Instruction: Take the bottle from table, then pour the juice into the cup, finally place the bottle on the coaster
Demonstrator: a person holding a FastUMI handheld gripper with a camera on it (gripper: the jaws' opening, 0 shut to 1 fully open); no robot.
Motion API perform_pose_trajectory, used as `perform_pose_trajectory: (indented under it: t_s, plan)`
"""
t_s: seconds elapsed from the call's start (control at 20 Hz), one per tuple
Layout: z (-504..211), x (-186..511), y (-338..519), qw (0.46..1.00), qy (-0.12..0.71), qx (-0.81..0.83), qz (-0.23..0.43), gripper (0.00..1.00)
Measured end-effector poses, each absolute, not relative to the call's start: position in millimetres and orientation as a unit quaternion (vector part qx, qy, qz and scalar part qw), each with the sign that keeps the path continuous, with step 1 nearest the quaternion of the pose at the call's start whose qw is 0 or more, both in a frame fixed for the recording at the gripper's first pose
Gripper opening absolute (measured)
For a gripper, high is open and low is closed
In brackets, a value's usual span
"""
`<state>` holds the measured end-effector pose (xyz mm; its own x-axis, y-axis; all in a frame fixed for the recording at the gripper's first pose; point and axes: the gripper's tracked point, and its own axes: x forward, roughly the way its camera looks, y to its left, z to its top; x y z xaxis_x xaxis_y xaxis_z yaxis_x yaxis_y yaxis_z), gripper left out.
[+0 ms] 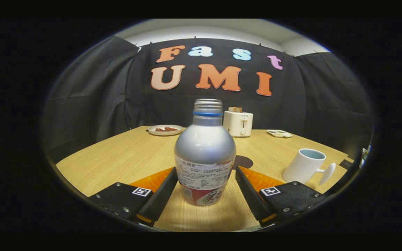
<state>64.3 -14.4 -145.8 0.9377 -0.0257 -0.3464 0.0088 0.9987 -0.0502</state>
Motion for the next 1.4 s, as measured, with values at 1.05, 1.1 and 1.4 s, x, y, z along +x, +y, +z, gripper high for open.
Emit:
perform_pose_trajectory:
  t_s: [1.05, 1.1, 1.4]
  plan:
    - [-97.9, 62.5, -41.5, 0.976, 0.147, 0.151, -0.057, 0.78]
    - [-97.2, 63.8, -45.4, 0.974, 0.151, 0.160, -0.061, 0.78]
    - [-97.3, 72.9, -60.4, 0.949, 0.159, 0.260, -0.083, 0.78]
